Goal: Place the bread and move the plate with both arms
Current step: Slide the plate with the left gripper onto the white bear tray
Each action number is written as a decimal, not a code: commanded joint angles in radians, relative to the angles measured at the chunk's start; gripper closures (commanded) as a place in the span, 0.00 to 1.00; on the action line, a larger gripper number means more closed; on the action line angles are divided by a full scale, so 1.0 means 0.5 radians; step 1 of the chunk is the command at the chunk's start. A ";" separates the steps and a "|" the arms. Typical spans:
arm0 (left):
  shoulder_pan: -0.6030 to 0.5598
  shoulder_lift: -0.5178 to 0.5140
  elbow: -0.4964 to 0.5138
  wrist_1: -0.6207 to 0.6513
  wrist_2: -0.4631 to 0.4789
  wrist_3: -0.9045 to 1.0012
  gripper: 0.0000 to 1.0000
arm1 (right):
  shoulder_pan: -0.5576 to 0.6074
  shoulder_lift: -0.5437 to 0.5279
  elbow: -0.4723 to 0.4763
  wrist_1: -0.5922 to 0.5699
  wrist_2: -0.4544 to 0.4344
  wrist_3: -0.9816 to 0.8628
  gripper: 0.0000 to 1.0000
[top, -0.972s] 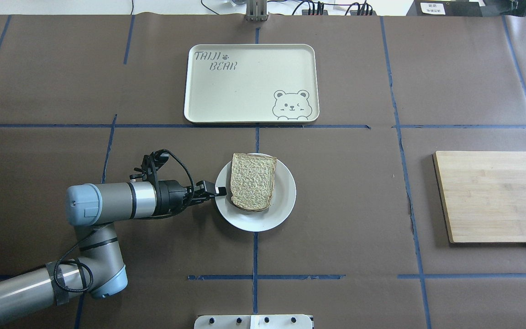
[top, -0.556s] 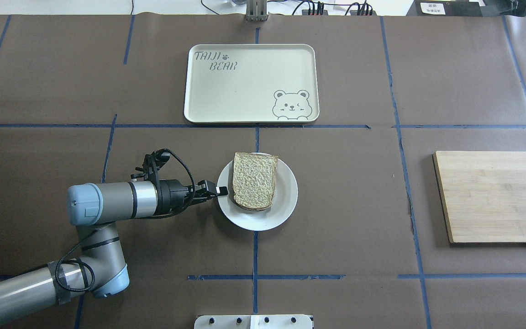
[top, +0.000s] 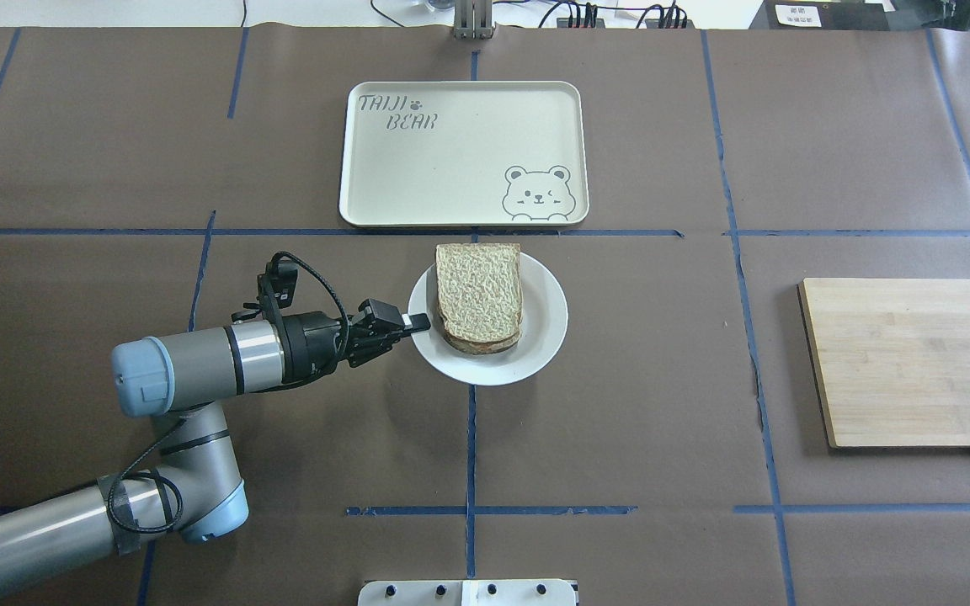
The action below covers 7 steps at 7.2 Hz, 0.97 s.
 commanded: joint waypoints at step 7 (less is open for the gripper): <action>-0.561 -0.621 0.931 -0.009 -0.123 -0.346 1.00 | 0.000 -0.002 0.003 0.001 0.002 0.012 0.00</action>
